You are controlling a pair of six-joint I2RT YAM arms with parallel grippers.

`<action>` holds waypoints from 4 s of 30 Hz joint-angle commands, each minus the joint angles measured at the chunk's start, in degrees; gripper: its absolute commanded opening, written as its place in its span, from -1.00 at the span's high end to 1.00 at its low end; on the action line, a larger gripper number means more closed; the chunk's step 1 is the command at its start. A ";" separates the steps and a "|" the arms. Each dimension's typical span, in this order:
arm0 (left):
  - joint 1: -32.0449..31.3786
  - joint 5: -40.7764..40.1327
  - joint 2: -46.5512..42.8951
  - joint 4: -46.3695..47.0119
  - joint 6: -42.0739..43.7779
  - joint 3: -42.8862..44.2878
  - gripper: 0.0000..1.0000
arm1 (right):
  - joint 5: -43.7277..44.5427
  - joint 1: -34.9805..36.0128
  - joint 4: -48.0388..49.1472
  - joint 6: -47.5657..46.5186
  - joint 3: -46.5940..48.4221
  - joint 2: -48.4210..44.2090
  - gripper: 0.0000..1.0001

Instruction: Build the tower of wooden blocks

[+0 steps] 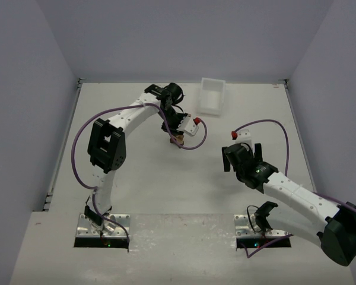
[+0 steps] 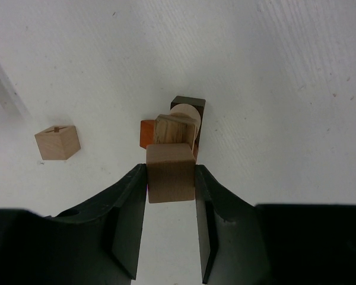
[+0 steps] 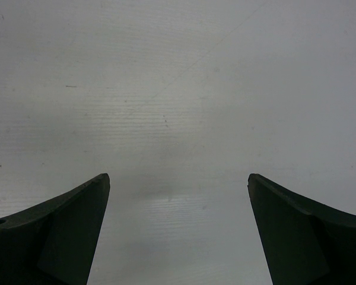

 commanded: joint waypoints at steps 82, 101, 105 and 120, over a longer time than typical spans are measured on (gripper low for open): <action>-1.88 -2.71 -5.93 8.43 -10.11 -2.64 -0.66 | -0.95 -0.01 0.56 0.70 2.31 -1.95 -0.97; -1.88 -15.73 -36.03 53.55 -76.00 -22.61 -1.00 | -28.78 -11.87 12.96 -1.43 10.29 7.37 -0.97; -1.53 -38.26 -42.89 57.79 -102.12 -31.69 -1.00 | -28.77 -11.81 12.47 3.16 15.21 12.95 -0.97; 19.19 -39.31 -40.18 54.95 -121.72 -52.30 -1.00 | -22.35 -7.15 10.32 15.45 36.77 39.45 -0.97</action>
